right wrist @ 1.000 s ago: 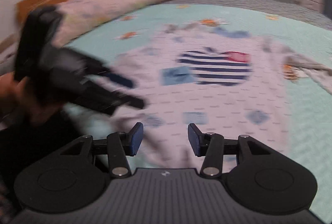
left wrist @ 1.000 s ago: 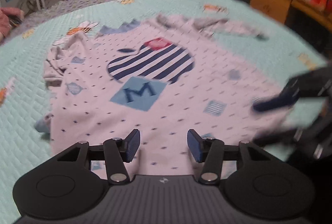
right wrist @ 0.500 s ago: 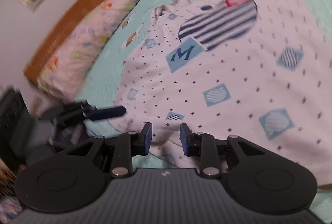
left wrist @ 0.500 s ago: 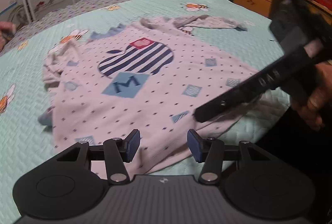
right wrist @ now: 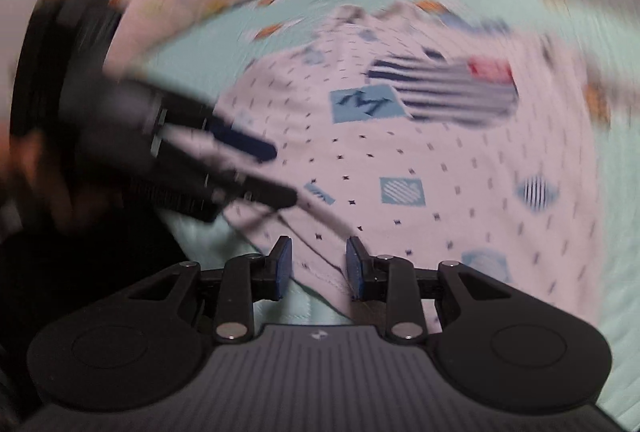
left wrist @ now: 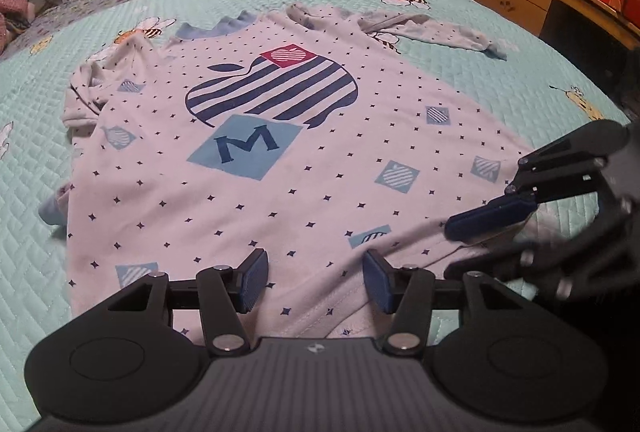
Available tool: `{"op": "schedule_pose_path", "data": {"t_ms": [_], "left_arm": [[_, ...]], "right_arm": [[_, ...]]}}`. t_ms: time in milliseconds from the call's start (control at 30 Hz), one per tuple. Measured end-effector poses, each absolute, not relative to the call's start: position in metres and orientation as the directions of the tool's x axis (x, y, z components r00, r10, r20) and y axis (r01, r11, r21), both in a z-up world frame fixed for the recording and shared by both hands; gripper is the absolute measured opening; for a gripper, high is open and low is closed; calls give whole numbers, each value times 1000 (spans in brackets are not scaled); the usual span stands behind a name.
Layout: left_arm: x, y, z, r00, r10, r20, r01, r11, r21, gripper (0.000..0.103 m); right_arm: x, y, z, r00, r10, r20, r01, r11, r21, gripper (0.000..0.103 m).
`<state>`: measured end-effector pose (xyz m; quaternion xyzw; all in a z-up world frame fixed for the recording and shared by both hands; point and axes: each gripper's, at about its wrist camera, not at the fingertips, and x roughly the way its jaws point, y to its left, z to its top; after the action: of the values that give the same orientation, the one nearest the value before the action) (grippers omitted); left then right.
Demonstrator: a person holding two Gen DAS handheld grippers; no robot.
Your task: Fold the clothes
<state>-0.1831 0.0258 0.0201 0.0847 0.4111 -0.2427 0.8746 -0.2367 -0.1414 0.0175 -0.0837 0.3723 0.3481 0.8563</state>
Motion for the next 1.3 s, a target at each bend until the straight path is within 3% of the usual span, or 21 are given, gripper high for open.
{"op": "schedule_pose_path", "data": {"t_ms": [100,600,967,1200,1300], "left_arm": [[-181,28,20,536,-363,-762,488,870,-72,57],[-174,37,17,498,-404,-767,490,861,-135,60],[-171,38,15,486,-416,-769,489,858,-156,65],[-167,39,17,468,-423,-776,474,861,-183,66],[-169,38,18,468,-415,-780,476,862,-173,66]], "right_arm": [[-250,-126,15,520,467,-715,-725,684,-80,32],[-258,-84,8,617,350,-705,-765,476,-434,30],[-270,-85,-4,662,344,-666,-747,379,-546,29],[-270,-86,-3,673,366,-642,-737,399,-545,28],[-270,-88,1,654,381,-653,-751,425,-505,13]]}}
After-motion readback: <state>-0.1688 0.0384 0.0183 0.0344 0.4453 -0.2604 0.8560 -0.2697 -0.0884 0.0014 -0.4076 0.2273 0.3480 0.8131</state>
